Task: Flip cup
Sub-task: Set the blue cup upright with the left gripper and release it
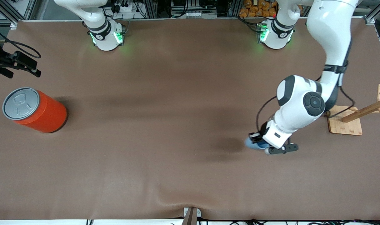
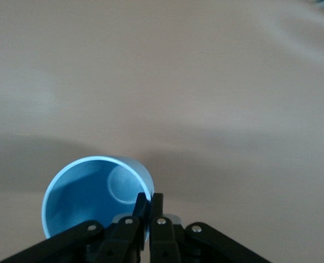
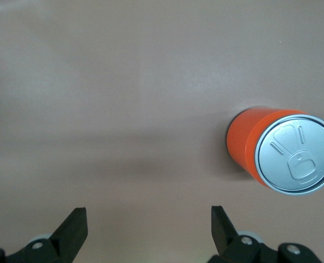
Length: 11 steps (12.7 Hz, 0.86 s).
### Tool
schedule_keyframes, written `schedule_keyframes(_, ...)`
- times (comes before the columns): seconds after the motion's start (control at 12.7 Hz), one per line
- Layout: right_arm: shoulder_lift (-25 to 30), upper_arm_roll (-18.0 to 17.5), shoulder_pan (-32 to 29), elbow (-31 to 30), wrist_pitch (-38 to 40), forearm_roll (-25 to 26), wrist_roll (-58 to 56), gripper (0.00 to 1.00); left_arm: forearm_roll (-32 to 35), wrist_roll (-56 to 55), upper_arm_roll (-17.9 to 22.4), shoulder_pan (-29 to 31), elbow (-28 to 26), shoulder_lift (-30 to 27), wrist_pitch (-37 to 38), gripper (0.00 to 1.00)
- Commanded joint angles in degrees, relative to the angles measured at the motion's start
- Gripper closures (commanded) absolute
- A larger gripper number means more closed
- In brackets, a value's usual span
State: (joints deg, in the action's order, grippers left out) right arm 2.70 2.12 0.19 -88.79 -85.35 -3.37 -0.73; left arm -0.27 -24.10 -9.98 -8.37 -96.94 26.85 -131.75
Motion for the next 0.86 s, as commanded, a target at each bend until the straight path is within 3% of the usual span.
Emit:
schedule_keyframes(0.0, -1.56, -0.63, -2.56, 2.48, 1.85, -1.29, 0.2, 0.0, 7.64, -2.44, -0.21, 2.55, -9.3, -6.89, -0.52, 1.0)
schedule_keyframes(0.24, -2.08, -0.8, -2.56, 2.56, 1.33, 2.56, 0.12, 0.0, 7.83, -2.8, -0.21, 6.42, -18.09, -8.75, -8.77, 1.0)
schedule_keyframes(0.47, -1.82, -0.8, -2.47, 3.53, 1.77, 6.18, 0.2, 0.0, 7.83, -2.71, -0.13, 7.05, -19.43, -7.96, -8.88, 1.0)
schedule_keyframes(0.55, -1.82, -0.72, -2.73, 3.53, 1.86, 5.84, 0.12, 0.0, 7.83, -2.71, -0.21, 7.75, -19.26, -7.7, -8.79, 0.86)
schedule_keyframes(0.71, -2.0, -0.8, -2.39, 3.53, 1.68, 5.04, 0.29, 0.0, 7.83, -2.62, -0.21, 8.02, -18.82, -7.78, -8.44, 0.0)
schedule_keyframes(0.79, -2.17, -0.89, -2.04, 3.36, 1.6, 5.04, 0.29, 0.0, 7.83, -2.71, -0.21, 8.1, -18.29, -8.56, -8.35, 0.0)
